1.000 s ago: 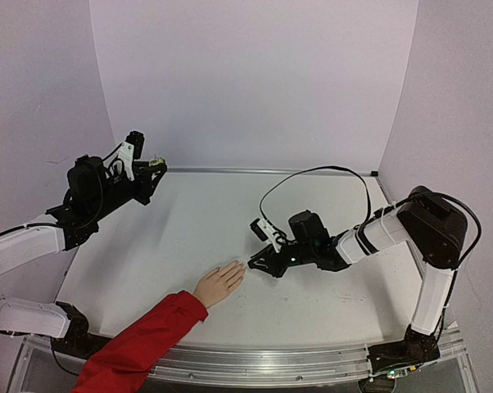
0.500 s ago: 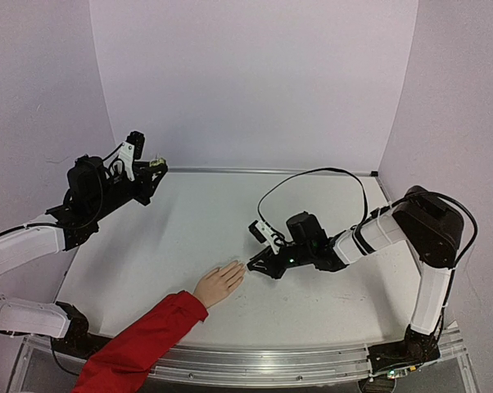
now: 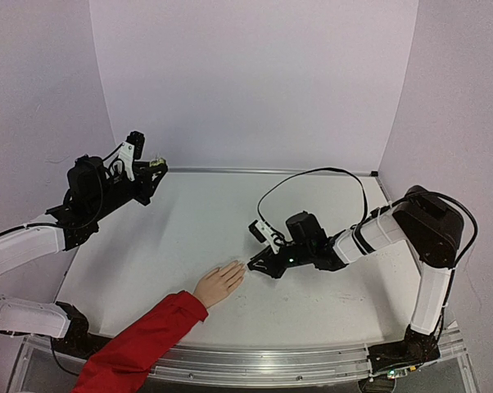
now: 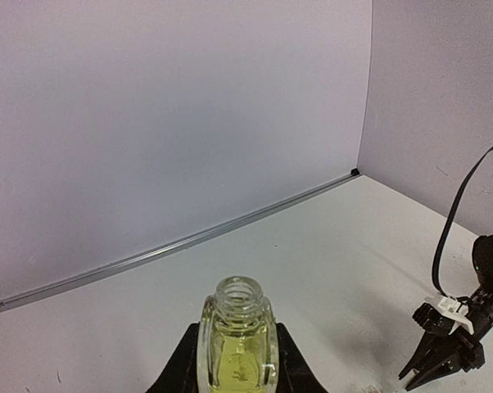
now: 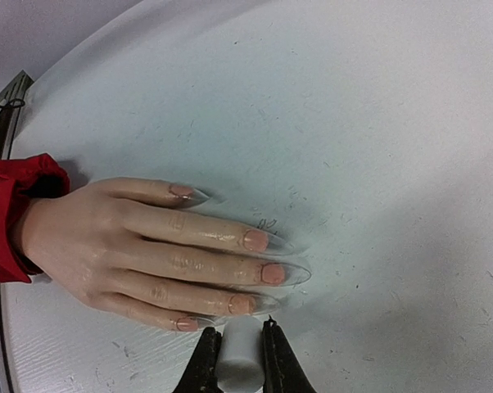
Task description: Paint the nails
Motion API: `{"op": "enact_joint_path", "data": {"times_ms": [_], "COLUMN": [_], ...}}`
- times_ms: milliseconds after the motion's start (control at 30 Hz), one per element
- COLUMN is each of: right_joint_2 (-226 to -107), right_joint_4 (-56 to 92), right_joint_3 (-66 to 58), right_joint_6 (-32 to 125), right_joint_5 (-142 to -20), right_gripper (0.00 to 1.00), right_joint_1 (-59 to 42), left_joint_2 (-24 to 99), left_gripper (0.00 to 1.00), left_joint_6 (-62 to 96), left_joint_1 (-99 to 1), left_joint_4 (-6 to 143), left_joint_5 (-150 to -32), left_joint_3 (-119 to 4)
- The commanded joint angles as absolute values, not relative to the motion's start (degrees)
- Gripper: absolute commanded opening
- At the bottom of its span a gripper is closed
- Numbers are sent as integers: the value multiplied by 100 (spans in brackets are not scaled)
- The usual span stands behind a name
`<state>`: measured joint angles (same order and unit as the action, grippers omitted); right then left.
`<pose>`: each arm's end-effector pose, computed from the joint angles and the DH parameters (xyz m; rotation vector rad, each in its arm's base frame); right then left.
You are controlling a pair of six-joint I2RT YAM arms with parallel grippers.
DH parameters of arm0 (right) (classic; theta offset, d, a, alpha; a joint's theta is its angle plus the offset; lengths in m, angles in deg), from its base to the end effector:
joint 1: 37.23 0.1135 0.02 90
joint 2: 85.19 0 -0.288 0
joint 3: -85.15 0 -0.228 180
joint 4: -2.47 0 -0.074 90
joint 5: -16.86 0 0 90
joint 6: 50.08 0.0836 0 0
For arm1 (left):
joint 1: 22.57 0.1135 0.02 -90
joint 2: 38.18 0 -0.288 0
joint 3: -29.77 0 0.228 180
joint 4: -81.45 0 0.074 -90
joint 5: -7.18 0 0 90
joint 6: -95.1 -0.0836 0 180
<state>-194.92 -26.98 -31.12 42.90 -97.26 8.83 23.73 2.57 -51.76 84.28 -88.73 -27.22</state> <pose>0.2666 0.3259 0.1778 -0.9933 1.6798 0.9713 0.2303 -0.1385 0.3423 0.5212 1.5391 -0.4423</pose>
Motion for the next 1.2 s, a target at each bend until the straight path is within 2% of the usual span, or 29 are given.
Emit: {"op": "enact_joint_path", "data": {"times_ms": [0,1167], "right_joint_2": [-19555,-19433], "right_joint_4": [-2725,-2802], "right_joint_3": [-2898,-2975], "right_joint_6": [4273,4409], "right_joint_5": [-9688,-9258], "right_gripper": [0,0], "right_joint_1": [926,925], "left_joint_2": [2323,2300], "left_gripper": [0,0], "left_joint_6": [343,260], "left_joint_1": [-5140,-5135], "left_joint_4": [8817,8817], "left_joint_5": [-8932,-8912], "left_joint_3": [-2811,-2796]}}
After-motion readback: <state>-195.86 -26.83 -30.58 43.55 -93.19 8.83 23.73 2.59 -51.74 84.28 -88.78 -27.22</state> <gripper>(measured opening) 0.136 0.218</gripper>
